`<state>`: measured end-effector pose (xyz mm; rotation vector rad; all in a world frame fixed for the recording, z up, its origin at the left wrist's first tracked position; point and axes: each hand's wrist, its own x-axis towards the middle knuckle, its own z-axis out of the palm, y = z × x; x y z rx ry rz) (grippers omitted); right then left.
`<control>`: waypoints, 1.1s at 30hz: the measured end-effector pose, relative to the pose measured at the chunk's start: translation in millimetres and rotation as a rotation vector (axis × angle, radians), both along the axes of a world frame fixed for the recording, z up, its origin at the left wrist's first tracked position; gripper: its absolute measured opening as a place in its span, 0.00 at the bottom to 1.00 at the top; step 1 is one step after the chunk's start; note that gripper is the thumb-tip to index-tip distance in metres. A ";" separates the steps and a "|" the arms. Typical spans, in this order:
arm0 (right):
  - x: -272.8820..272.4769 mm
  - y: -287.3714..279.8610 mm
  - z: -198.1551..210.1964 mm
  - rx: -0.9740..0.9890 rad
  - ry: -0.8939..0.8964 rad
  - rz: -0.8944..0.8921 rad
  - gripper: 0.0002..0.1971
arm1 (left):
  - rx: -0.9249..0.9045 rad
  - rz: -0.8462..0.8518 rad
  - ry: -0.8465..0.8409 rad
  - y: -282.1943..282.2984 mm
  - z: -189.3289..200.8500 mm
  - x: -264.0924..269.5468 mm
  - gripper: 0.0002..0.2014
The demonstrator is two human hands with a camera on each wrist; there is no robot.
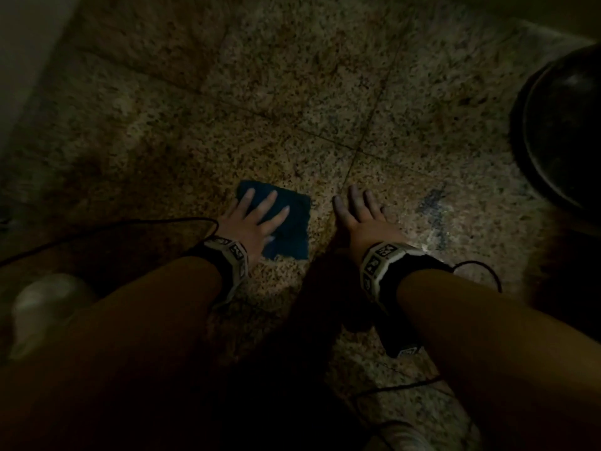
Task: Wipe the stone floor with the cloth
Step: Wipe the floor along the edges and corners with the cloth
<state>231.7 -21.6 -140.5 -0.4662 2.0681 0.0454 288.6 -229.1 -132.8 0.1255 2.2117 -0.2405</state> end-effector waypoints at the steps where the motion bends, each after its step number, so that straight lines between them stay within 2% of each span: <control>1: 0.4 0.4 0.7 -0.005 -0.001 0.001 0.47 | 0.007 -0.027 0.013 -1.1 -1.5 -8.9 0.29; 7: 2.7 1.3 -3.1 -0.016 0.030 -0.016 0.44 | 0.064 0.000 0.085 27.1 -8.8 -93.4 0.32; 9: 3.0 0.4 -3.6 0.001 0.039 -0.011 0.45 | 0.056 0.010 0.078 36.5 -8.3 -110.2 0.35; 11: 2.7 -0.6 -1.2 0.018 0.033 -0.008 0.45 | 0.095 0.055 0.085 40.4 -7.0 -113.6 0.31; 18: 1.1 3.1 1.3 -0.024 0.032 -0.006 0.45 | 0.178 0.128 0.129 39.3 -7.4 -105.8 0.28; 24: 1.5 15.3 5.4 -0.165 0.090 -0.047 0.44 | 0.195 0.047 0.145 30.3 -16.3 -78.9 0.27; 27: 1.5 22.1 5.5 -0.224 0.144 -0.121 0.40 | 0.228 0.010 0.158 32.7 -18.4 -50.5 0.27; 30: 0.0 24.9 13.4 -0.287 0.206 -0.260 0.37 | 0.284 -0.007 0.081 43.4 -12.6 -19.9 0.27; 32: 1.3 23.9 18.2 -0.300 0.227 -0.351 0.36 | 0.342 0.049 0.012 51.5 -7.1 -5.5 0.28; 33: 3.1 22.6 18.3 -0.301 0.246 -0.369 0.36 | 0.400 0.133 -0.005 53.5 -4.5 -2.6 0.29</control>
